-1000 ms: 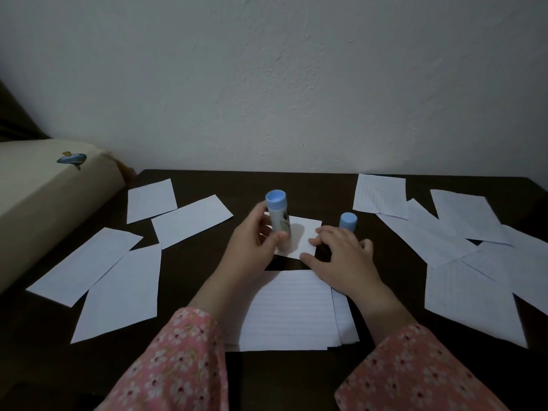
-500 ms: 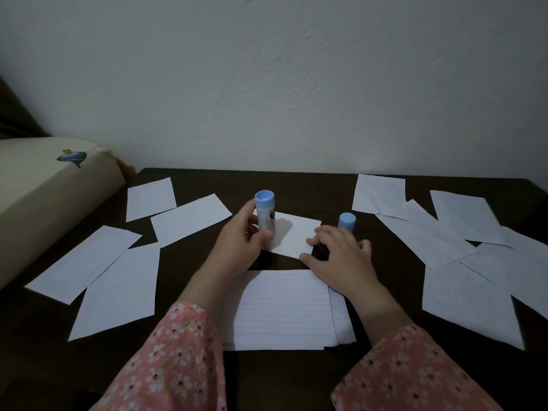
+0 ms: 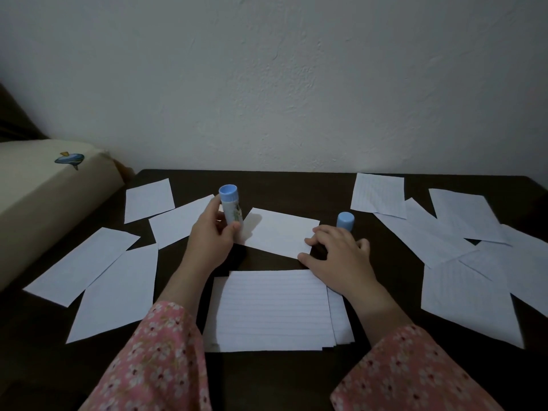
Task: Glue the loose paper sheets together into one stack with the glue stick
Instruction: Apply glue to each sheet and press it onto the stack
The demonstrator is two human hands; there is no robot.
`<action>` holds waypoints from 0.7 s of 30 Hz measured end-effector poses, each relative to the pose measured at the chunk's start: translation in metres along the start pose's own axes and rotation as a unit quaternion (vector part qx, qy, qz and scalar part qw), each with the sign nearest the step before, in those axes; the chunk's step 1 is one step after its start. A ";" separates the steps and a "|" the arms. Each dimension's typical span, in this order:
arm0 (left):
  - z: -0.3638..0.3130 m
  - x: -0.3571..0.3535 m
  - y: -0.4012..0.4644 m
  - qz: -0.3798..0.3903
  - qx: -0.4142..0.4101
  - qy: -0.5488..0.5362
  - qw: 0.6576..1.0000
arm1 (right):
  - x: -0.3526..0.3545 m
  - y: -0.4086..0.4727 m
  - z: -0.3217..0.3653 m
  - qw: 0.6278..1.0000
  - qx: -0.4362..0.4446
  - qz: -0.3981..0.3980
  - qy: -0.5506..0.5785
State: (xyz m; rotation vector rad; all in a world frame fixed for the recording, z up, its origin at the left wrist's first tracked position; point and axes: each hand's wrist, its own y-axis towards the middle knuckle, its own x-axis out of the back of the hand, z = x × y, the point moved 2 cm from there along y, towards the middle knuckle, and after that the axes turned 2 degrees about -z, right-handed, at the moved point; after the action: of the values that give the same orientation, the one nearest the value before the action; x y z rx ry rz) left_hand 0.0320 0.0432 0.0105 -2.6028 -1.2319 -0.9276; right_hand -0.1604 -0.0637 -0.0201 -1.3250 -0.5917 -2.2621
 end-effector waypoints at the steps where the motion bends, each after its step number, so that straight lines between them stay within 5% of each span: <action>1: 0.002 0.002 0.000 -0.021 0.014 -0.019 1.000 | 0.000 0.000 0.000 1.000 0.001 -0.001 0.000; 7: 0.013 0.018 0.006 -0.178 0.170 -0.263 0.933 | -0.001 0.000 -0.001 0.999 0.015 -0.040 0.023; 21: -0.046 -0.031 -0.014 -0.007 -0.068 -0.117 0.991 | 0.001 -0.002 0.003 0.998 0.048 0.043 -0.020</action>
State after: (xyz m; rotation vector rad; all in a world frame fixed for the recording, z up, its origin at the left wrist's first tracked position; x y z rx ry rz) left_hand -0.0151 0.0154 0.0278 -2.8837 -1.2809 -0.7502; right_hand -0.1597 -0.0601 -0.0182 -1.3263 -0.6357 -2.1166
